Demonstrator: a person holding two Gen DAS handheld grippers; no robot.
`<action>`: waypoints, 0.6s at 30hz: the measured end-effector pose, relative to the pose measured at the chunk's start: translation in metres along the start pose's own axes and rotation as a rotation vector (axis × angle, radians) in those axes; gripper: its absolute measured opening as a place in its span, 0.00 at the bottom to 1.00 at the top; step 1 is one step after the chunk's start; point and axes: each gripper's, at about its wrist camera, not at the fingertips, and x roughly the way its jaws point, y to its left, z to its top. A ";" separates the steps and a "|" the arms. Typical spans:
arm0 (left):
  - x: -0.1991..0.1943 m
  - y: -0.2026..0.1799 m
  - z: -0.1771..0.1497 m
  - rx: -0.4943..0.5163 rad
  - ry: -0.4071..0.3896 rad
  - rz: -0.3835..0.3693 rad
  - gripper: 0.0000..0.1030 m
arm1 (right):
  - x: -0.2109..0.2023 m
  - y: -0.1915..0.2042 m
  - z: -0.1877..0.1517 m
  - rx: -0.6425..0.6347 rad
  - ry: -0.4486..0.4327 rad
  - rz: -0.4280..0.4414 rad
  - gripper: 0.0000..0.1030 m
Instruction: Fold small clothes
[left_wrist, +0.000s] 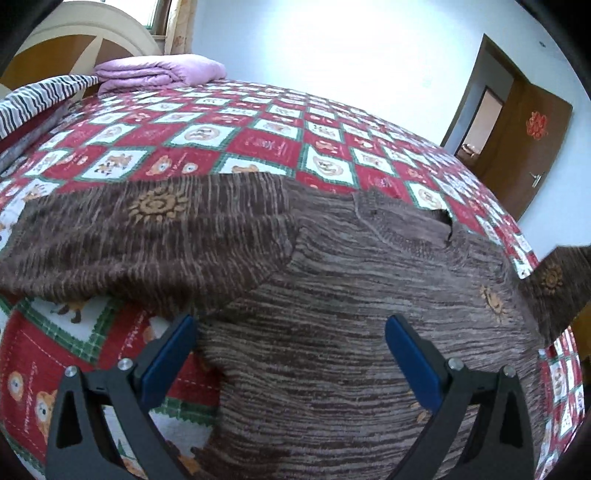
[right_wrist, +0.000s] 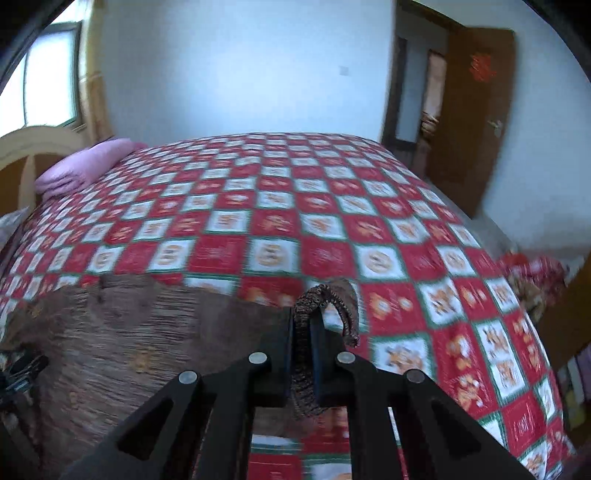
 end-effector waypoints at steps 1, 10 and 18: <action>0.000 0.001 0.000 -0.002 -0.002 -0.005 1.00 | -0.001 0.016 0.003 -0.026 0.000 0.015 0.07; 0.000 0.000 -0.002 0.003 -0.004 -0.016 1.00 | 0.037 0.155 -0.007 -0.143 0.033 0.191 0.07; 0.001 -0.002 -0.003 0.019 0.005 0.000 1.00 | 0.108 0.215 -0.071 -0.073 0.241 0.431 0.50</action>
